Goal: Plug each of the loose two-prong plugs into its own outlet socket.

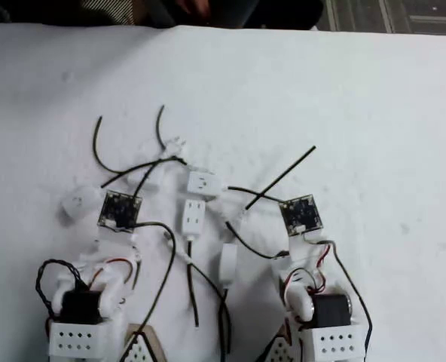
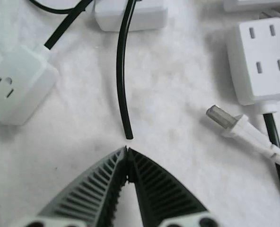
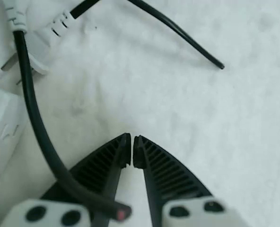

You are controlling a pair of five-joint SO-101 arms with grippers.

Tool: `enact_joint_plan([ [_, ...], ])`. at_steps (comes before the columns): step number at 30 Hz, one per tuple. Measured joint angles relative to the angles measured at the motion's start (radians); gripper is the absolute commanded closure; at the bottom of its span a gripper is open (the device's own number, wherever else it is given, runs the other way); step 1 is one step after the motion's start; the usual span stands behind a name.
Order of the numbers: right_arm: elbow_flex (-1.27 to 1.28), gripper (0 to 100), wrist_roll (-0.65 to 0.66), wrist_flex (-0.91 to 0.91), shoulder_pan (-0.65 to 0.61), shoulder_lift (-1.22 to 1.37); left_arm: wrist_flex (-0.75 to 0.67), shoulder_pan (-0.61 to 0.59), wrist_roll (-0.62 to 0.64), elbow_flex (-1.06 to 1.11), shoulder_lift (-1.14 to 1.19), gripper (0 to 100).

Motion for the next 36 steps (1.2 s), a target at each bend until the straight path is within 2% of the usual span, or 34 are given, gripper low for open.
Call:
enact_joint_plan([
  [7,0.000,97.1,0.000,0.000,-0.083,0.000,0.003,0.000,0.000,-0.094,0.006,98],
  [12,0.000,97.1,0.000,0.000,-0.071,0.000,0.003,0.000,0.000,-0.183,0.005,98],
  [15,-0.008,97.1,0.000,0.005,0.014,0.000,-0.003,0.000,0.000,-0.244,0.005,98],
  [20,-0.040,97.1,-0.003,0.009,0.265,-0.002,-0.018,0.000,-0.052,-0.365,-0.003,98],
  [23,-0.068,97.1,0.031,0.009,0.282,-0.008,-0.018,0.000,-0.173,-0.419,-0.005,98],
  [25,-0.089,97.1,0.083,0.009,0.282,-0.002,-0.031,0.000,-0.209,-0.442,-0.005,97],
  [28,-0.141,97.1,0.181,0.017,0.279,-0.008,-0.031,0.000,-0.226,-0.459,-0.005,91],
  [31,-0.160,97.1,0.222,0.037,0.269,-0.008,-0.031,0.000,-0.230,-0.459,-0.005,91],
  [36,-0.160,97.1,0.233,0.055,0.209,-0.008,-0.029,0.000,-0.235,-0.552,0.230,91],
])
